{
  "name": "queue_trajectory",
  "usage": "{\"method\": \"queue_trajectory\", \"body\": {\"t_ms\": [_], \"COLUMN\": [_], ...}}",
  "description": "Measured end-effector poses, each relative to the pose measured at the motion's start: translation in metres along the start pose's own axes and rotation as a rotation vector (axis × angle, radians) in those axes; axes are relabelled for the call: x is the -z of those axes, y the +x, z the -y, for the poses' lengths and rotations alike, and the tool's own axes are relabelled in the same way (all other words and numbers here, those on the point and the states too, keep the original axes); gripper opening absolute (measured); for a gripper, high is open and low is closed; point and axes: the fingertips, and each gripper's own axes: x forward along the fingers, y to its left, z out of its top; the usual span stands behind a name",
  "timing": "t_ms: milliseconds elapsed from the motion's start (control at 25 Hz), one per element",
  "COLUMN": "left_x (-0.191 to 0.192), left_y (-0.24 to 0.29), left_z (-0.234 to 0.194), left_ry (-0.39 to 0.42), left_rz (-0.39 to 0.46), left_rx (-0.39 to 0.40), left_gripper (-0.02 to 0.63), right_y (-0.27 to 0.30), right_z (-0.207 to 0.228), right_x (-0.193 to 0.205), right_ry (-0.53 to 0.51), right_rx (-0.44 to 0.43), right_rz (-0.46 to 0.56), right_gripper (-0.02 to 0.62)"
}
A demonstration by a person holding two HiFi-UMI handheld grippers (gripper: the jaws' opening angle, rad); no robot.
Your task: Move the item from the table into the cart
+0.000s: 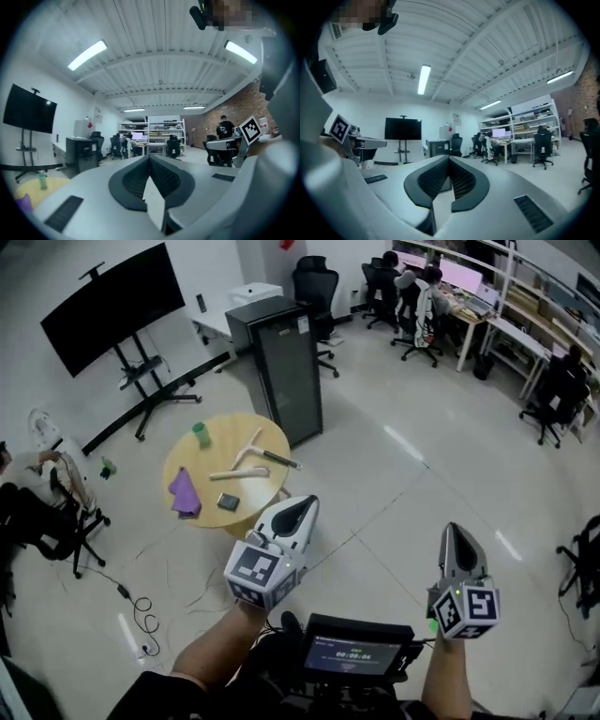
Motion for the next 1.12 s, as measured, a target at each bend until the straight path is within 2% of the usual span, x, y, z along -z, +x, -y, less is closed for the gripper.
{"method": "queue_trajectory", "body": {"t_ms": [160,320,480,640,800,880,1040,1080,1120], "left_x": [0.010,0.029,0.045,0.064,0.073,0.072,0.077,0.080,0.086], "left_y": [-0.076,-0.170,-0.237,-0.285,-0.325,-0.334,-0.348,-0.353,-0.360], "left_z": [-0.141,-0.279,-0.394,-0.475,-0.550,-0.582,-0.639,-0.654,-0.670], "left_ry": [-0.030,-0.070,-0.069,-0.095,-0.139,-0.152,-0.169,-0.174,-0.178], "left_rz": [0.005,0.024,-0.005,-0.025,-0.046,-0.074,-0.088,-0.099,-0.111], "left_rx": [-0.161,-0.317,-0.462,-0.601,-0.742,-0.799,-0.897,-0.917,-0.935], "left_gripper": [-0.009,-0.009,-0.009,-0.009,-0.009,-0.009,-0.009,-0.009,-0.009], "right_y": [0.104,0.191,0.267,0.328,0.386,0.416,0.476,0.488,0.497], "right_z": [-0.138,-0.298,-0.431,-0.532,-0.630,-0.671,-0.738,-0.757,-0.778], "right_x": [0.003,0.013,0.023,0.036,0.047,0.054,0.069,0.074,0.080], "right_ry": [-0.010,-0.011,-0.023,-0.048,-0.080,-0.091,-0.185,-0.188,-0.182], "right_rx": [-0.169,-0.343,-0.506,-0.658,-0.852,-0.947,-1.105,-1.152,-1.201], "right_rz": [-0.011,-0.028,-0.047,-0.102,-0.144,-0.171,-0.202,-0.216,-0.234], "right_gripper": [-0.012,-0.012,-0.012,-0.012,-0.010,0.046,0.046,0.070,0.141]}}
